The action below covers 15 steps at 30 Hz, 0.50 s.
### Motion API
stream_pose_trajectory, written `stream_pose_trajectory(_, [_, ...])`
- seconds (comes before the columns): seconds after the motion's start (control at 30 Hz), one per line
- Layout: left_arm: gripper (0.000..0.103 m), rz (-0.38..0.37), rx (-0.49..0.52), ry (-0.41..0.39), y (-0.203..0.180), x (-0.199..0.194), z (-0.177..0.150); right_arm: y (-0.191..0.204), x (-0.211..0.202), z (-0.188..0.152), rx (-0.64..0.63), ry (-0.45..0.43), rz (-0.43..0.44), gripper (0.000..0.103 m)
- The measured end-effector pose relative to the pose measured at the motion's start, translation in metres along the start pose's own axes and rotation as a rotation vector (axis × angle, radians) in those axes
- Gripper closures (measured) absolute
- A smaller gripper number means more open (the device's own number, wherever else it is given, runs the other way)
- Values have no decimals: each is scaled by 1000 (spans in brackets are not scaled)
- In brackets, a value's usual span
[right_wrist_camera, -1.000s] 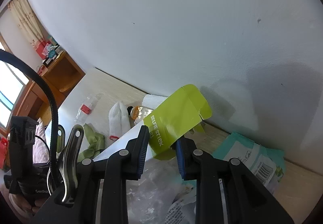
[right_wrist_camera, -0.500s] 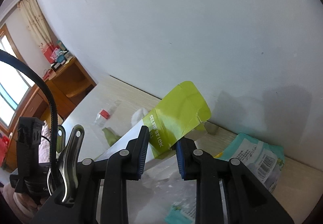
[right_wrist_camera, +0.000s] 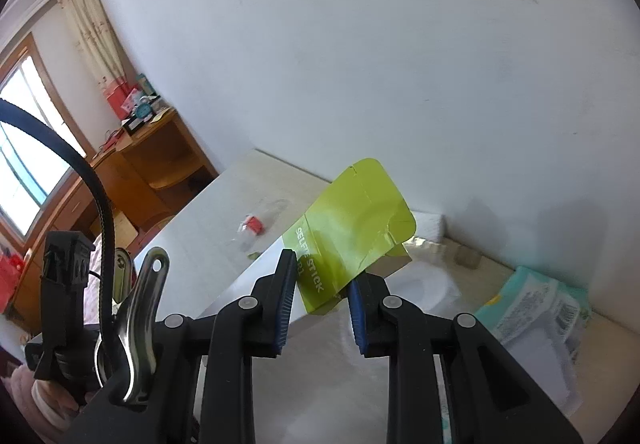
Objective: Collect trash
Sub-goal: 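Lift the white selfie-stick box off the table with the right tool, then carry the box over the red bucket and open the right tool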
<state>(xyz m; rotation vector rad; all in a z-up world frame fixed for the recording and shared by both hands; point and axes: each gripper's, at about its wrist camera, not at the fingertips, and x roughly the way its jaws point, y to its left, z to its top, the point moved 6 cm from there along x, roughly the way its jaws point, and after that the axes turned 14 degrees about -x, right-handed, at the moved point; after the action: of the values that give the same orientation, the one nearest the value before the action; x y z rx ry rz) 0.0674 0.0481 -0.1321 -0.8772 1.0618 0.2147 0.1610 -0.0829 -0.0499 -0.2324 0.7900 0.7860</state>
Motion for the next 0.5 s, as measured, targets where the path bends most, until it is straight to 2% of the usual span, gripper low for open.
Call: stream_pose_trajectory(0.5, [46,30,-145,-100,88,-55,9,90,33,21,-111,32,109,76])
